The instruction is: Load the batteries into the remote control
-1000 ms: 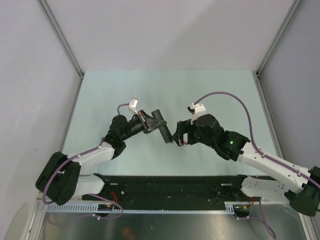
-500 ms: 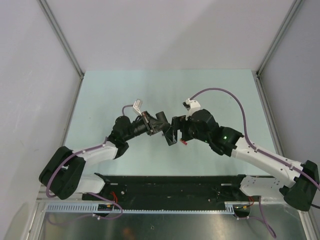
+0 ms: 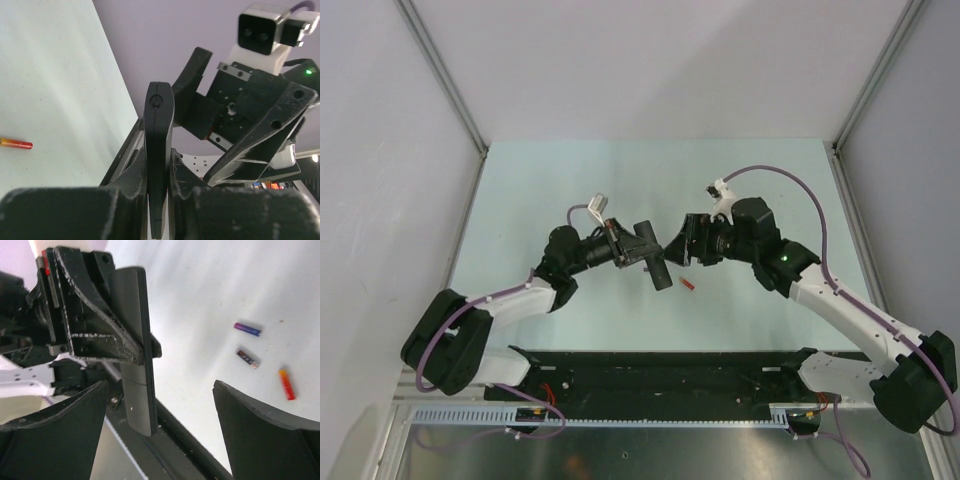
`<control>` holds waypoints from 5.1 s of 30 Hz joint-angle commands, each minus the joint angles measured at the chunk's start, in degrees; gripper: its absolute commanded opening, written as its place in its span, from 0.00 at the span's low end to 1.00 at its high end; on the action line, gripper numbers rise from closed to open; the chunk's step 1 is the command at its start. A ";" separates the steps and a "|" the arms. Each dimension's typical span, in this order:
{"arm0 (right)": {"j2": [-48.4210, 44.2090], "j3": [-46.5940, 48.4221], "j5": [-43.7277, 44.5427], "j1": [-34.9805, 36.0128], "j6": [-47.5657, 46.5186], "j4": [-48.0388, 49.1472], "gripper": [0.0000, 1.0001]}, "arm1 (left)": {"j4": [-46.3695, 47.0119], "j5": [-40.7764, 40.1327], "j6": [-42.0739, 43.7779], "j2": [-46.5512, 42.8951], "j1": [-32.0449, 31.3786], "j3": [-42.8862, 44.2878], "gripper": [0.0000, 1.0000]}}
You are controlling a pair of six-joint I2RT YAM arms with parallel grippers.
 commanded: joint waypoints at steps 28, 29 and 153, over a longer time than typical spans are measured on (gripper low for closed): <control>8.11 -14.22 -31.32 -5.45 24.50 41.85 0.36 | 2.79 5.07 -0.26 -3.85 1.58 6.16 0.00; 8.11 -14.40 -31.50 -5.45 24.85 42.37 0.31 | 2.79 5.07 -0.26 -3.85 1.58 6.25 0.00; 15.58 -4.39 31.09 3.25 -10.21 -4.99 0.47 | -28.85 -2.93 15.74 -32.32 15.38 -8.95 0.00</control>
